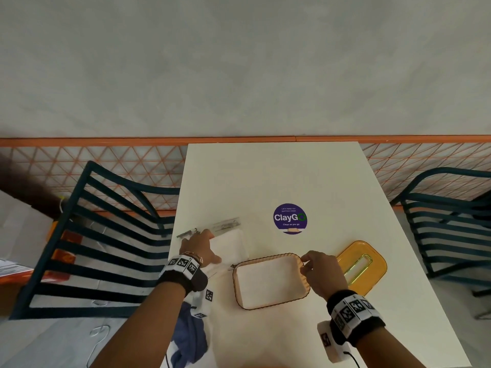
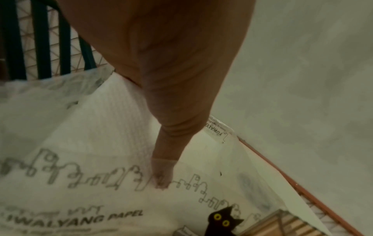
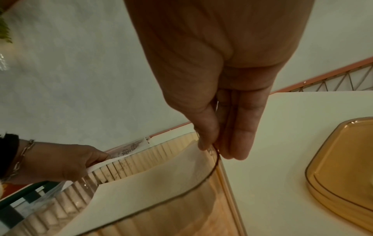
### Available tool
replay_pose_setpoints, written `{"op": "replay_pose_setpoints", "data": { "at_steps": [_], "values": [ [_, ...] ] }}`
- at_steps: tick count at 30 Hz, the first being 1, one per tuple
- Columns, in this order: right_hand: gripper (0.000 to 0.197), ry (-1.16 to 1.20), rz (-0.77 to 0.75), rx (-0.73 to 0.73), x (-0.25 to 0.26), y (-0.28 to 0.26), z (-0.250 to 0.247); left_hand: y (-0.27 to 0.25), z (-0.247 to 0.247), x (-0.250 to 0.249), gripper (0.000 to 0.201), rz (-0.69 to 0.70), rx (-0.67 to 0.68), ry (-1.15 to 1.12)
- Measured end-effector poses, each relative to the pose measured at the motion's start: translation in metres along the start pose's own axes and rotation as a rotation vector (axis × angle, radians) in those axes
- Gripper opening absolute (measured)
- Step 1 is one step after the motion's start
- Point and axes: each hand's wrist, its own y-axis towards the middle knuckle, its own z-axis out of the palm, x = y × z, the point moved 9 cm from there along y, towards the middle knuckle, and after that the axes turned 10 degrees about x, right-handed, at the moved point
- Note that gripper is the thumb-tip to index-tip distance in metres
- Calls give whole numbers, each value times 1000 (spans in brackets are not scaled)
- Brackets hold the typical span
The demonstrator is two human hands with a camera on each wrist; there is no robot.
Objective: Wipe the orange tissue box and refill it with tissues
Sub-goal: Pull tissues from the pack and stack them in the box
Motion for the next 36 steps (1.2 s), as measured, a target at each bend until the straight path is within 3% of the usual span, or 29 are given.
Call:
{"op": "replay_pose_setpoints", "data": {
  "at_steps": [3, 6, 10, 13, 15, 25, 28, 31, 34, 36],
  "values": [
    [30, -1, -19, -39, 6, -2, -8, -6, 2, -1, 75, 30, 59, -83],
    [36, 10, -85, -86, 23, -8, -20, -15, -10, 6, 66, 61, 26, -275],
    [39, 51, -207, -97, 63, -15, -29, -37, -30, 19, 35, 180, -64, -801],
    [41, 35, -301, -67, 96, -19, -24, -52, -32, 28, 34, 220, -101, -1197],
    [42, 6, -353, -55, 114, -21, -17, -53, -27, 33, 38, 211, -146, -1322],
    [51, -127, -420, 24, 134, -30, 4, -41, 17, 24, 49, 73, -147, -1230],
    [58, -115, -452, 15, 141, -34, 0, -45, 9, 20, 42, 64, -161, -1229],
    [77, -48, -545, -29, 160, -43, -12, -58, -14, 3, 35, 139, -167, -1171],
    [93, 10, -631, -40, 184, -53, -27, -76, -35, -30, 33, 268, -81, -958],
    [74, -29, -584, 43, 189, -50, -30, -87, -42, -54, 38, 369, 0, -775]
  ]
}}
